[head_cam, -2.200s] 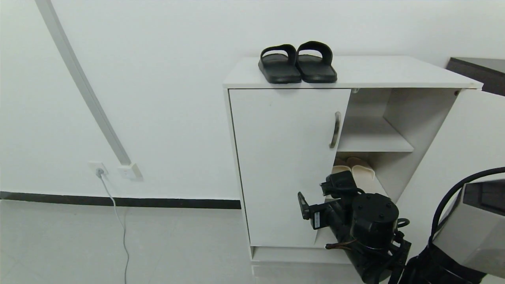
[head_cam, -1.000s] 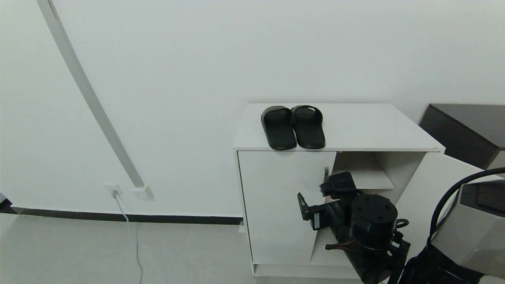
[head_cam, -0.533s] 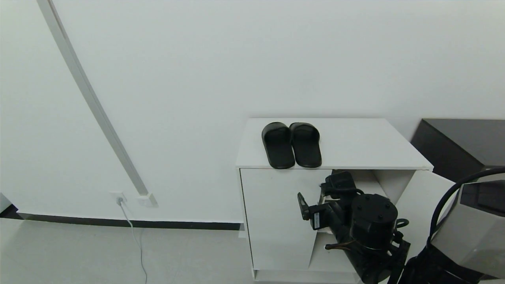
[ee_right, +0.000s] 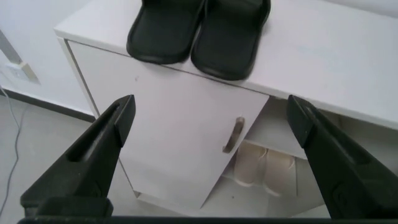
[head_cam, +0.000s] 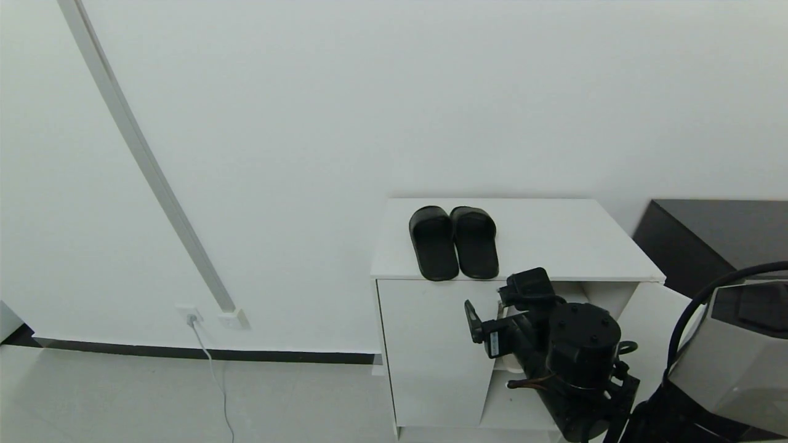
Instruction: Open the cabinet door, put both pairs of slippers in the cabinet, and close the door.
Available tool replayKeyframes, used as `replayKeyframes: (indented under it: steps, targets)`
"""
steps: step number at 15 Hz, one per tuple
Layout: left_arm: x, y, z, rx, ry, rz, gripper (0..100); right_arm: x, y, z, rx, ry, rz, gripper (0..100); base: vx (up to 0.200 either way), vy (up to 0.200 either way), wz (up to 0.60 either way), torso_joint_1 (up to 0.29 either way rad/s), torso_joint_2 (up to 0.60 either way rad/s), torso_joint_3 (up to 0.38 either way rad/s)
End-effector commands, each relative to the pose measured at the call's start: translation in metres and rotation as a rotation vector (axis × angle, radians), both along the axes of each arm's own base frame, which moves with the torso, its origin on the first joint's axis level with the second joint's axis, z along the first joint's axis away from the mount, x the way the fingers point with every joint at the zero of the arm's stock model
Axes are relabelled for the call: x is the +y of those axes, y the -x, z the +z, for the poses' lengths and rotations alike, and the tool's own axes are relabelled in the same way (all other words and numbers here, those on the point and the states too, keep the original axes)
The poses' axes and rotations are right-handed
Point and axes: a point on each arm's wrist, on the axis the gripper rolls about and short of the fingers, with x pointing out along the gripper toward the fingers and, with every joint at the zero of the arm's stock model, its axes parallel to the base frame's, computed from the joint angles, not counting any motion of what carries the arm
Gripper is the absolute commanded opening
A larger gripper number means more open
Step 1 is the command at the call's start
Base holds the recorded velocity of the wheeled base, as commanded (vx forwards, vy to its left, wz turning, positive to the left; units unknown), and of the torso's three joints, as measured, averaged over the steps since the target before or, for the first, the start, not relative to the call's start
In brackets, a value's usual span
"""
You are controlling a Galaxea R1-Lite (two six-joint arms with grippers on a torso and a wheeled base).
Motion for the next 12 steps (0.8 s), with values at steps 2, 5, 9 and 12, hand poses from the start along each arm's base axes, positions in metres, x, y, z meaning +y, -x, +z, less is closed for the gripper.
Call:
replayKeyframes:
  steps: [2, 5, 9, 12]
  targets:
    - [0.000, 0.000, 0.000, 0.000, 0.000, 0.001, 0, -0.001, -0.007, -0.012, -0.014, 0.033, 0.002, 100, 0.000, 0.000, 0.00, 0.095, -0.20, -0.107]
    - [0.000, 0.000, 0.000, 0.000, -0.001, -0.001, 0, 0.003, -0.019, -0.011, -0.041, 0.031, 0.010, 100, 0.000, 0.000, 0.00, 0.000, 0.00, 0.000]
    - [0.000, 0.000, 0.000, 0.000, -0.007, -0.004, 0, 0.010, -0.039, 0.044, 0.066, -0.036, -0.023, 100, 0.000, 0.000, 0.00, 0.000, 0.00, 0.000]
    - [0.000, 0.000, 0.000, 0.000, -0.007, -0.004, 0, 0.010, -0.034, 0.091, 0.176, -0.075, -0.049, 100, 0.000, 0.000, 0.00, 0.000, 0.00, 0.000]
